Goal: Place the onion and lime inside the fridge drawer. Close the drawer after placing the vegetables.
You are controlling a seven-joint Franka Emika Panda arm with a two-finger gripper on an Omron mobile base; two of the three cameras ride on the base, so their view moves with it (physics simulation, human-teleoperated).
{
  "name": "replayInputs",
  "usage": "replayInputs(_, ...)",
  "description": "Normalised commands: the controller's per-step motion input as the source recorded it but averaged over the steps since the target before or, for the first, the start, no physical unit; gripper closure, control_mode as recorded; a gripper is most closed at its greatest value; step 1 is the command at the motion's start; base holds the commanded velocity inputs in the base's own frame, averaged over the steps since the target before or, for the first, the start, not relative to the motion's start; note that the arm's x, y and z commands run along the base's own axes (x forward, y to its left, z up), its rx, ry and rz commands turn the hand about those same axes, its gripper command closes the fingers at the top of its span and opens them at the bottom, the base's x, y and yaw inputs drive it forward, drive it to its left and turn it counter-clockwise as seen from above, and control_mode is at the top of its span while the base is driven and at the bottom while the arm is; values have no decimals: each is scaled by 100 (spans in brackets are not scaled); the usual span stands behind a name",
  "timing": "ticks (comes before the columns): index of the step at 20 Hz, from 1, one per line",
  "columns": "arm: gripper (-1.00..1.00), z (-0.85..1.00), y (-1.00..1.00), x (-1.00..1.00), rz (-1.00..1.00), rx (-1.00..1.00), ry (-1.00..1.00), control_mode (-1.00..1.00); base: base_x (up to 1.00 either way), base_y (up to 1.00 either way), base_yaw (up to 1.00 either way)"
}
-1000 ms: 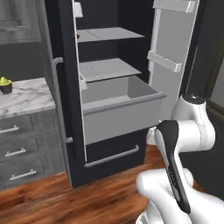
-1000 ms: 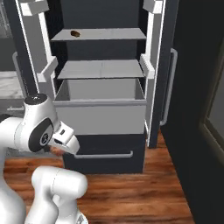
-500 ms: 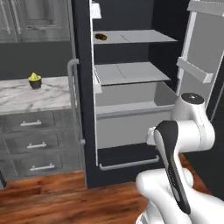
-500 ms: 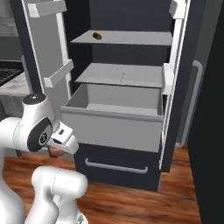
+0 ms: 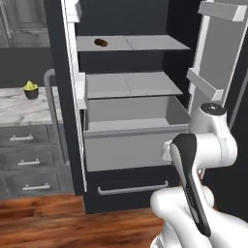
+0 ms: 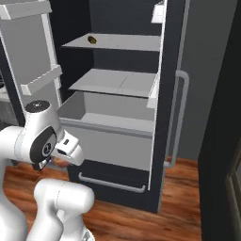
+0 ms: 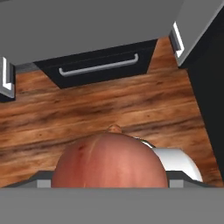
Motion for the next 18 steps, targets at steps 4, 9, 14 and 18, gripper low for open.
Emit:
replayInputs(4, 100, 0, 0, 0, 0, 0, 0, 100, 38, -37, 17)
replayInputs(9, 100, 0, 0, 0, 0, 0, 0, 100, 38, -1, 4)
replayInputs(14, 100, 0, 0, 0, 0, 0, 0, 100, 35, 0, 0)
replayInputs(18, 100, 0, 0, 0, 0, 0, 0, 100, 44, 0, 0)
